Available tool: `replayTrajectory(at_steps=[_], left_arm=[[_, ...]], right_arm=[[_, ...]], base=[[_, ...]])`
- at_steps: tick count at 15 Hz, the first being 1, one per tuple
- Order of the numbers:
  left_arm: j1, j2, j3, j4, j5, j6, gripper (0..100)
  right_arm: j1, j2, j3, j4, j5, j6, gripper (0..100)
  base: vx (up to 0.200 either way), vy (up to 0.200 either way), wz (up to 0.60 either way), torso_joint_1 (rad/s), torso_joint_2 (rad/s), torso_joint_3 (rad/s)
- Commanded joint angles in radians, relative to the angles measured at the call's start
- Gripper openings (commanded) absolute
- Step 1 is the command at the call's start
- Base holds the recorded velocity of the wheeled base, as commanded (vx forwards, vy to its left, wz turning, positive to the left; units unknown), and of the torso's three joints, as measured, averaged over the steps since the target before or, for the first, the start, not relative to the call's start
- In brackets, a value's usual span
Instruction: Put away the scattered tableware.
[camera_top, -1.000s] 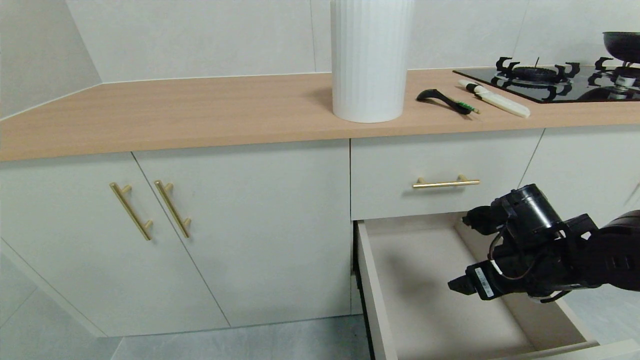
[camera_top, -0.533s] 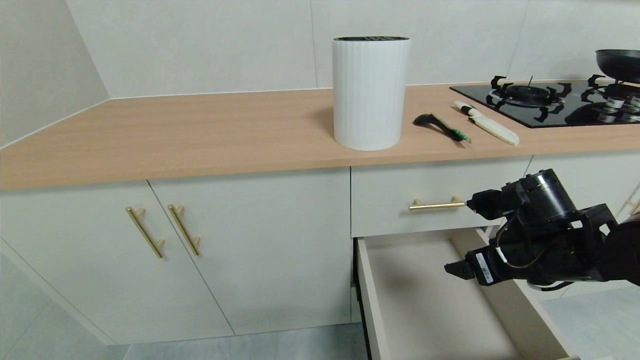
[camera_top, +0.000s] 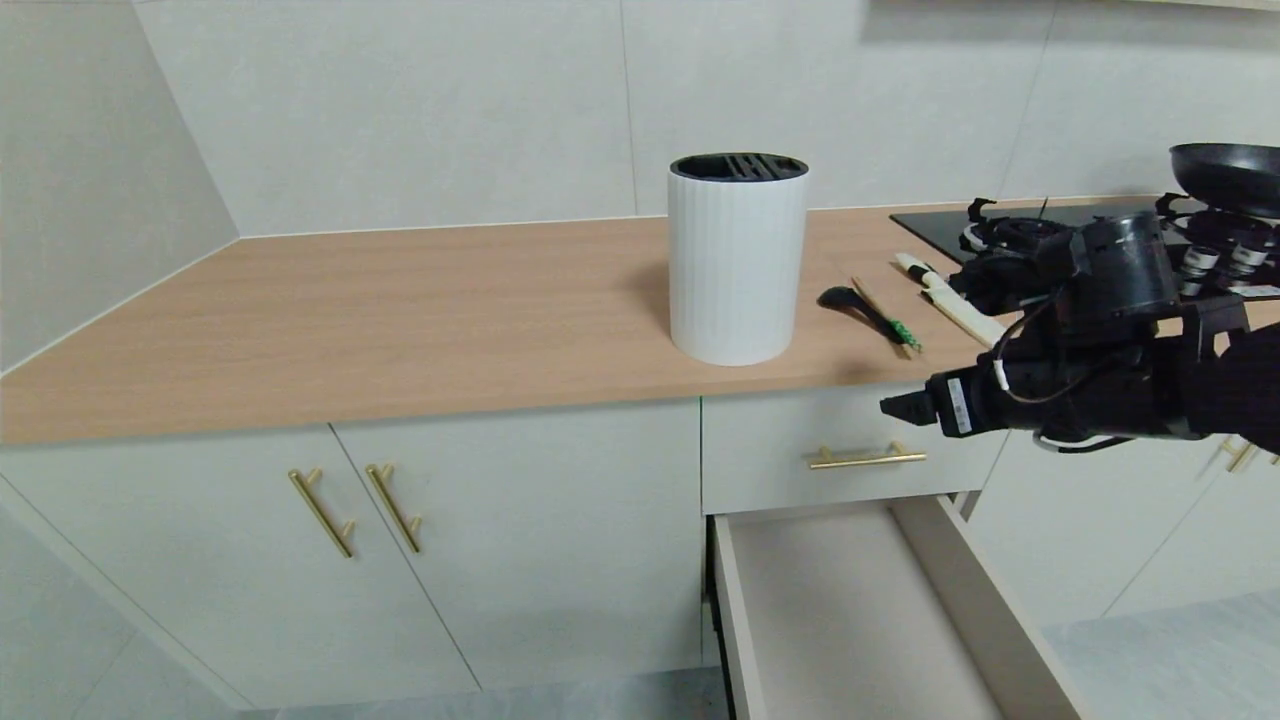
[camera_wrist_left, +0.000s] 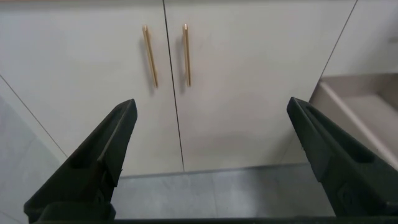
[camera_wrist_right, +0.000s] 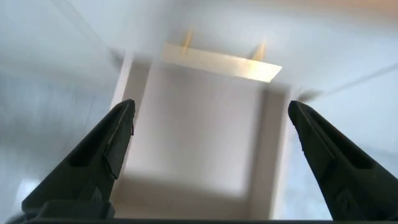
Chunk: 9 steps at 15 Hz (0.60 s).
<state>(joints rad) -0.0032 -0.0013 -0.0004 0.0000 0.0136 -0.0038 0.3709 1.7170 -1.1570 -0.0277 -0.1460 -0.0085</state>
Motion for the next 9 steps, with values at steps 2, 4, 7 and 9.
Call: replayTrajectory(at_steps=[2,4,7,9], left_arm=[[0.0,0.001,0.0,0.0,0.0,-0.001,100],[-0.001,0.001,0.0,0.0,0.0,-0.001,100],[-0.001,0.001,0.0,0.0,0.0,-0.001,100],[0.0,0.001,0.0,0.0,0.0,-0.001,100]], right_arm=[[-0.029,0.056,-0.096,-0.005,0.0,0.002,100],[-0.032,0.084,-0.127,-0.103,-0.011,0.012,100],[-0.052,0.133,-0.141,-0.23,-0.057,0.055,100],[-0.055,0.171,-0.178,-0.232,-0.098,0.071,100]], base=[[0.0,0.0,0.0,0.078,-0.17,-0.095],[0.0,0.0,0.0,0.016,-0.04,-0.023],[0.0,0.0,0.0,0.0,0.0,0.0],[0.0,0.0,0.0,0.0,0.0,0.0]])
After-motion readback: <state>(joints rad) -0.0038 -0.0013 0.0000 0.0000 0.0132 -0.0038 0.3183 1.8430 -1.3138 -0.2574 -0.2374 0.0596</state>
